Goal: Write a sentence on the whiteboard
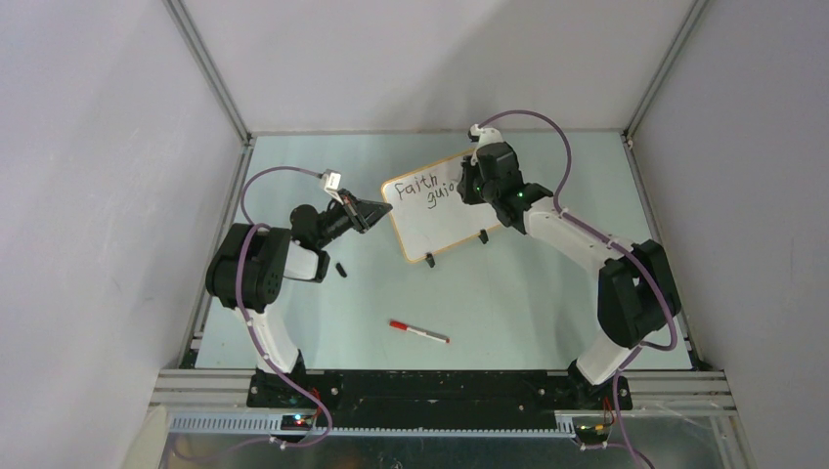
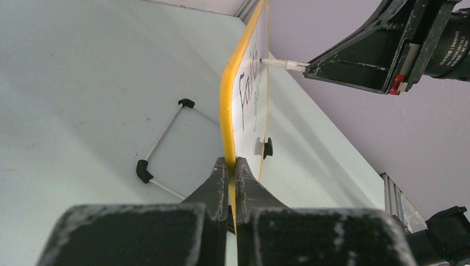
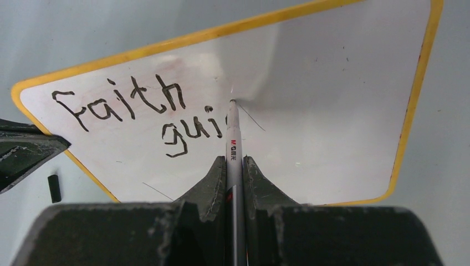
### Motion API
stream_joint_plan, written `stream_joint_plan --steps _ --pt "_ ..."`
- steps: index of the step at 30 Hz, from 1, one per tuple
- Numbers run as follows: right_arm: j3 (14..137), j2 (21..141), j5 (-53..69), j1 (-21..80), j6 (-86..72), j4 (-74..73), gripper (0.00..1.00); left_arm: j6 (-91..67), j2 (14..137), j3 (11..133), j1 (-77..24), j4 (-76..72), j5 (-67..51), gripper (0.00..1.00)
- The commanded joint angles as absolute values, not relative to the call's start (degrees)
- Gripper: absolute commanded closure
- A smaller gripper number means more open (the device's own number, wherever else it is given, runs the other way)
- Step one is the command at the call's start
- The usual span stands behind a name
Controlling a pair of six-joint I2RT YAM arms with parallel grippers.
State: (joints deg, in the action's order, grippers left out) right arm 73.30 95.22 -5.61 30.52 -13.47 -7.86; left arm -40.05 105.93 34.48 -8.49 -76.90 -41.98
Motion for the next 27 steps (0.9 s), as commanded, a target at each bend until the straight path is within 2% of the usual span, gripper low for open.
stream_joint_plan --steps 1,27 --pt "76.47 96.11 -6.42 30.31 -13.26 -6.40 1.00 -36.47 104.51 34.63 -8.70 -75.74 -42.23 1.00" --pt "73.33 94.41 -6.92 30.49 -13.84 -8.54 1.00 -36.45 104.39 34.50 -8.71 -75.80 -42.19 1.00"
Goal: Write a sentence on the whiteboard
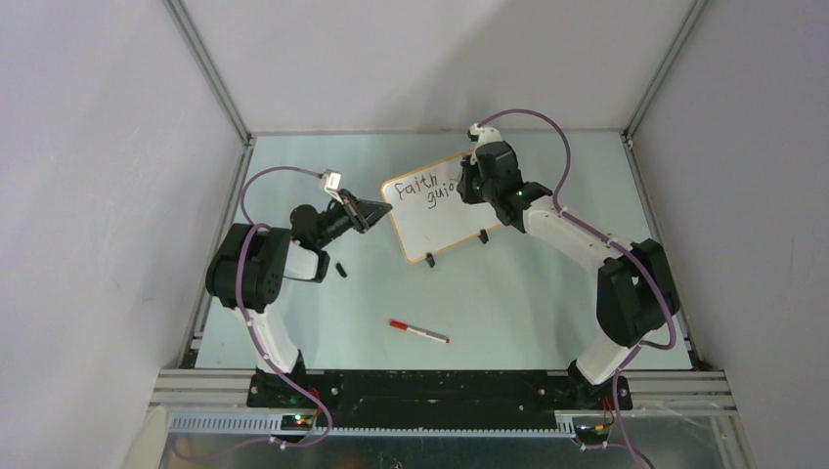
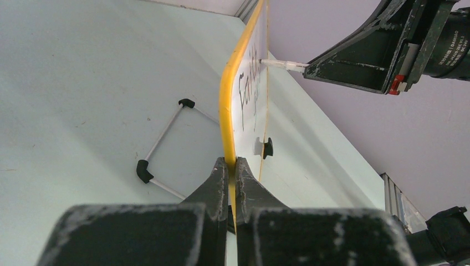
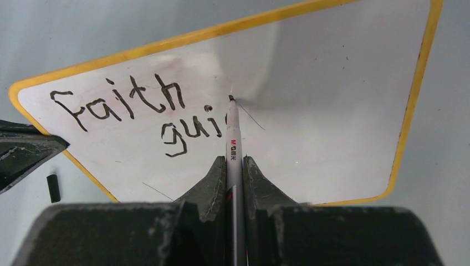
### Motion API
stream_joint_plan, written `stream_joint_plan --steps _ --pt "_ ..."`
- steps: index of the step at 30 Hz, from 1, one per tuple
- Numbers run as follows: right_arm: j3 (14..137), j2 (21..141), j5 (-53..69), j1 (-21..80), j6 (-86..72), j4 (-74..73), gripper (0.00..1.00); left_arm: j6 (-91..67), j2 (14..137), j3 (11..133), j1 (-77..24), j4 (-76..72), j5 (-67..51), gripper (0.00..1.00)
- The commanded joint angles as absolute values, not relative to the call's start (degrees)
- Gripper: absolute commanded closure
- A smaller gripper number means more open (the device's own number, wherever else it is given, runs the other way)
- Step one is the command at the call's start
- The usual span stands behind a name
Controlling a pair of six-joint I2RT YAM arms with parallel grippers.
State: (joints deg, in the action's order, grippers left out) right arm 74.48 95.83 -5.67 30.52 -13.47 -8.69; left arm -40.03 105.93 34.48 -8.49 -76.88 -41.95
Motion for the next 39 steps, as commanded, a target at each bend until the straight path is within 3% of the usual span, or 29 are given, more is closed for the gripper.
stream_joint_plan --steps 1,32,39 --pt "73.18 94.33 -6.89 30.54 -13.92 -8.58 1.00 -36.46 104.40 34.48 -8.70 -75.84 -42.19 1.00" --pt "71.01 91.74 -9.03 30.84 -14.00 -8.97 1.00 -36.52 104.42 34.54 -8.71 -75.85 -42.20 1.00" --pt "62.41 83.22 -4.44 29.57 -14.34 3.05 1.00 -36.47 104.32 34.47 -8.72 -75.86 -42.19 1.00"
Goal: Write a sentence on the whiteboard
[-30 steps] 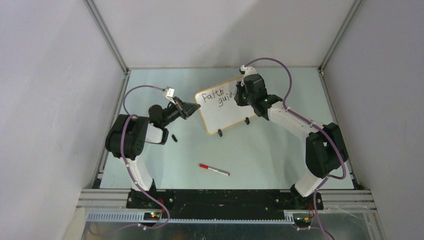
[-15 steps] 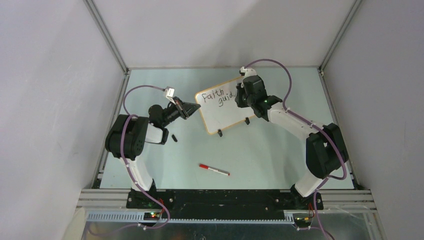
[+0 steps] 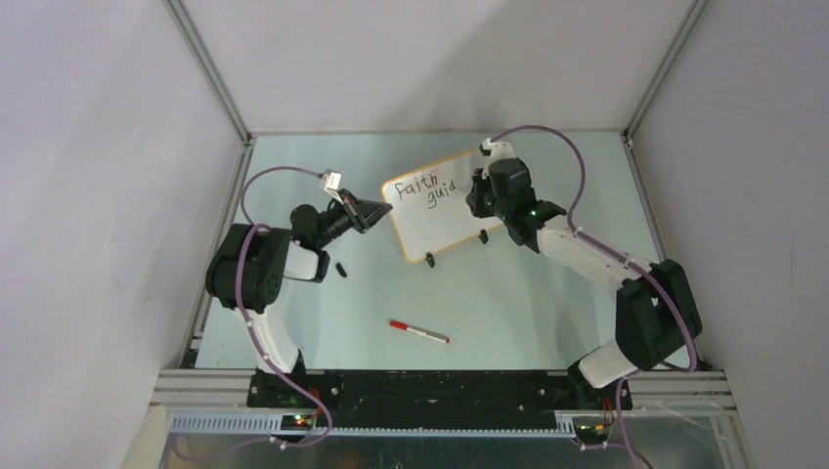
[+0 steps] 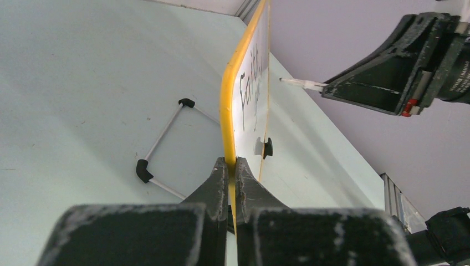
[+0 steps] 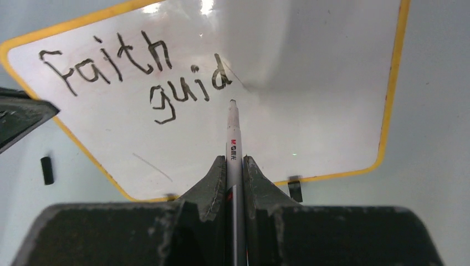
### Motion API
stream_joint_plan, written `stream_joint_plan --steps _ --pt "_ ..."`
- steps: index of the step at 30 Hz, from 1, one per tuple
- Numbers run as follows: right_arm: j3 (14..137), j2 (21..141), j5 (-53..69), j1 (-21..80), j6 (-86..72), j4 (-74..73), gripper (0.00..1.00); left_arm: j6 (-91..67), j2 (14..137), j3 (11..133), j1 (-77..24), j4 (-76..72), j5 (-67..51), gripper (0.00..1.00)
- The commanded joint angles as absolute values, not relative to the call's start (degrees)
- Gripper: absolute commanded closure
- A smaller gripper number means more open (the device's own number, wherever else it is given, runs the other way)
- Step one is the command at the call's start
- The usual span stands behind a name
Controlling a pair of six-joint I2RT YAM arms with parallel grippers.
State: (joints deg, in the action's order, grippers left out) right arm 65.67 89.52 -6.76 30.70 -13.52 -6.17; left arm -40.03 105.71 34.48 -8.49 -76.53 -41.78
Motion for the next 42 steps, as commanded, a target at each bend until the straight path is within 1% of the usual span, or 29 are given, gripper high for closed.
stream_joint_plan --steps 1,7,24,42 --pt "61.42 82.83 -4.06 29.38 -14.47 4.04 1.00 -36.41 104.30 34.35 -8.71 -75.85 -42.17 1.00" --pt "61.12 83.83 -1.83 27.60 -15.16 5.02 1.00 -36.46 104.15 34.19 -8.70 -75.96 -42.01 1.00" --pt "67.54 90.92 -0.62 27.36 -15.29 0.27 1.00 -36.47 104.26 34.28 -8.71 -75.86 -42.02 1.00" --pt "68.83 91.77 -2.16 27.38 -15.20 -2.54 1.00 -36.56 104.45 34.45 -8.72 -75.95 -42.10 1.00"
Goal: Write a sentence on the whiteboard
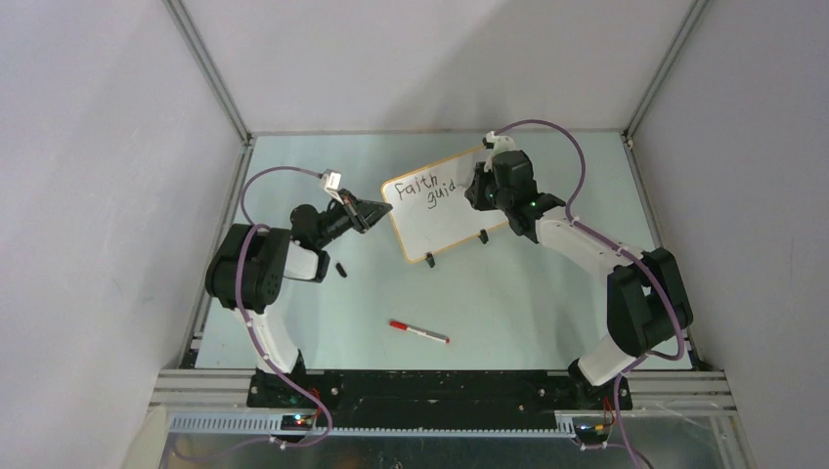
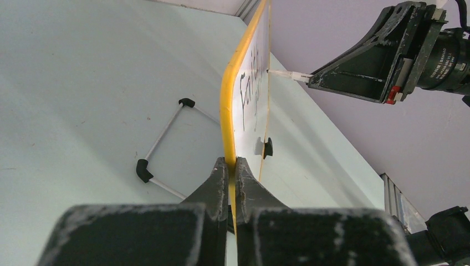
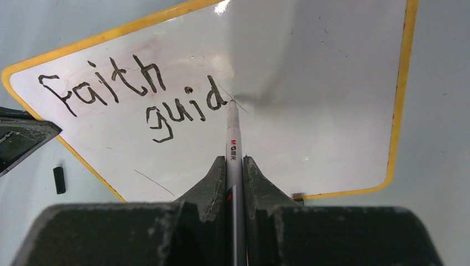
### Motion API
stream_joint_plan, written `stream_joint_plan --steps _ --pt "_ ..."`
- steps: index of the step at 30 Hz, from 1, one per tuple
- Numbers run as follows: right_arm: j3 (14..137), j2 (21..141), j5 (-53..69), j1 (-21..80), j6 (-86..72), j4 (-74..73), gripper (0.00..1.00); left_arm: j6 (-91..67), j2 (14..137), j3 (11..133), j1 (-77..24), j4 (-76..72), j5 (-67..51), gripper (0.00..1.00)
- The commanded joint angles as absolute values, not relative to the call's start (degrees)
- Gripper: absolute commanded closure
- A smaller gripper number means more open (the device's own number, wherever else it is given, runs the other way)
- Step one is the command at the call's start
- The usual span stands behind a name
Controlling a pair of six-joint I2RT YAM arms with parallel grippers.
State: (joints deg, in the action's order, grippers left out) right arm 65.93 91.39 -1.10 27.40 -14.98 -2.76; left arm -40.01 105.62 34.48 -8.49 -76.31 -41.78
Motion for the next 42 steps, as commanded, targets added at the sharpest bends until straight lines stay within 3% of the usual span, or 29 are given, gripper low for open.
stream_joint_plan --steps 1,42 --pt "69.00 92.00 -2.25 27.41 -15.20 -2.70 1.00 -36.56 104.45 34.50 -8.75 -75.95 -42.10 1.00" --pt "72.32 94.50 -4.71 27.07 -15.75 -5.67 1.00 -36.56 104.60 34.55 -8.75 -75.97 -42.19 1.00"
